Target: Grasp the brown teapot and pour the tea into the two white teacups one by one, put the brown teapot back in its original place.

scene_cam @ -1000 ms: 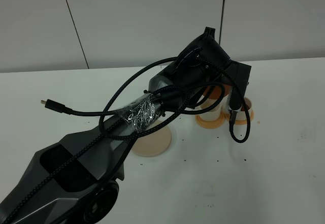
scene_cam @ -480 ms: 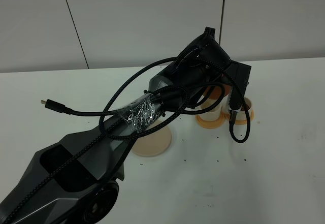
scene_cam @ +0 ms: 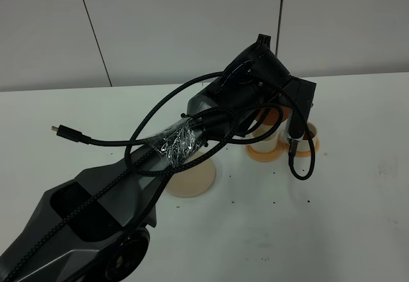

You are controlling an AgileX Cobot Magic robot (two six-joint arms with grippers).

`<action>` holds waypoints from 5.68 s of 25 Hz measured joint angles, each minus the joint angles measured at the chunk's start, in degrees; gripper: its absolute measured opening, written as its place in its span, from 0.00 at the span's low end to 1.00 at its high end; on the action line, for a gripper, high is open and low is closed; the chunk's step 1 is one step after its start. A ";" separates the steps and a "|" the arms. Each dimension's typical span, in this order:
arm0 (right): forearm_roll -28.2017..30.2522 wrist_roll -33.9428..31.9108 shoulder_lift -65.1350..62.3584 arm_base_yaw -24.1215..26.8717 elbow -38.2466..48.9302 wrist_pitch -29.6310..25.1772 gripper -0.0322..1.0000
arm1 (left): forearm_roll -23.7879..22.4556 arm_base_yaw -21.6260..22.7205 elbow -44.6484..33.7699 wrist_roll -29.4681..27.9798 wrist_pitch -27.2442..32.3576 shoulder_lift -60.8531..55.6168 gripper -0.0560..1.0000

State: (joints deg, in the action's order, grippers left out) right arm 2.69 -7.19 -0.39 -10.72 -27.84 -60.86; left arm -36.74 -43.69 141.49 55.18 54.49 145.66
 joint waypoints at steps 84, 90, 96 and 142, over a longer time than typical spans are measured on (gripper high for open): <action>0.00 0.06 0.00 0.00 0.00 0.00 0.26 | 13.25 2.51 0.00 -13.49 13.48 -3.82 0.21; 0.00 0.06 0.00 0.00 0.00 0.00 0.26 | 13.80 2.51 0.00 -14.51 13.48 -4.70 0.21; 0.00 0.06 0.00 0.00 0.00 0.00 0.26 | 17.32 3.62 0.00 -14.71 13.50 -7.55 0.21; 0.00 0.00 0.00 0.00 0.00 0.00 0.26 | 18.91 11.20 -4.65 3.89 13.50 -9.34 0.21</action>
State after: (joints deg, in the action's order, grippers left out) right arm 2.69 -7.20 -0.39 -10.72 -27.84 -60.86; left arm -17.83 -32.49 136.84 59.06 67.99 136.32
